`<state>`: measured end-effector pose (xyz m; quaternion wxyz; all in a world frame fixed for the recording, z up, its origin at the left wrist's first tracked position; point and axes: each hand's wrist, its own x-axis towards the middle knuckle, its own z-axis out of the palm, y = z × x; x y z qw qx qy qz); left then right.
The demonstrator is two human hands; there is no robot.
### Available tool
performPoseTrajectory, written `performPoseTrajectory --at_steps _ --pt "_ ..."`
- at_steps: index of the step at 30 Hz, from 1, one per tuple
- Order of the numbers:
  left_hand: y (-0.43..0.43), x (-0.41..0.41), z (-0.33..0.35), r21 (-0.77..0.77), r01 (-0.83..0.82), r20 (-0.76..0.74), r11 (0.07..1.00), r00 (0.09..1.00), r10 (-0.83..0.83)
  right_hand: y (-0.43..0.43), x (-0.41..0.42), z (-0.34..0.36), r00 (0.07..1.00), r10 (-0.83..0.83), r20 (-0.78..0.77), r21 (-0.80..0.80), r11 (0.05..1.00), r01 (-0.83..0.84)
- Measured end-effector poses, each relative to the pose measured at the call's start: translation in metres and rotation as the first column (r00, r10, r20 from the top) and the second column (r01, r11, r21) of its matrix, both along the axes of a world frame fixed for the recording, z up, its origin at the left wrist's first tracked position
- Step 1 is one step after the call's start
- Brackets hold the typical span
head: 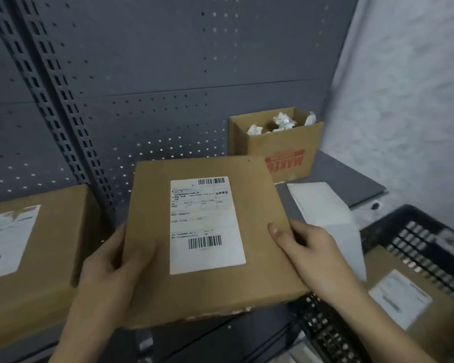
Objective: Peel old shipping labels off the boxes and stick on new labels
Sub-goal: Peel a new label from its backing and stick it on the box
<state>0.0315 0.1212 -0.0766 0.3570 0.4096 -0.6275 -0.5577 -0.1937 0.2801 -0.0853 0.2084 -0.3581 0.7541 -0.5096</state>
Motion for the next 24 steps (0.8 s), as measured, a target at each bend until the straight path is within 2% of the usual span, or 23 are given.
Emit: performPoseTrajectory --at_steps 5,9,12,18,24 --pt "0.022 -0.018 0.003 -0.045 0.162 -0.017 0.986 0.987 -0.162 0.063 0.017 0.003 0.978 -0.201 -0.061 -0.003 0.980 0.201" --pt "0.046 -0.058 0.003 -0.097 0.324 -0.006 0.941 0.945 -0.326 0.118 0.012 0.002 0.924 -0.379 -0.058 -0.027 0.925 0.378" --pt "0.072 -0.106 0.003 -0.109 0.489 0.032 0.866 0.872 -0.488 0.162 -0.003 -0.003 0.850 -0.526 -0.033 -0.052 0.850 0.524" --pt "0.149 -0.240 -0.007 -0.100 0.772 0.066 0.628 0.635 -0.770 0.260 -0.059 -0.021 0.647 -0.762 -0.001 -0.041 0.647 0.761" --pt "0.211 -0.367 -0.040 -0.038 0.867 0.155 0.498 0.497 -0.854 0.326 -0.136 -0.069 0.527 -0.849 0.033 -0.004 0.527 0.850"
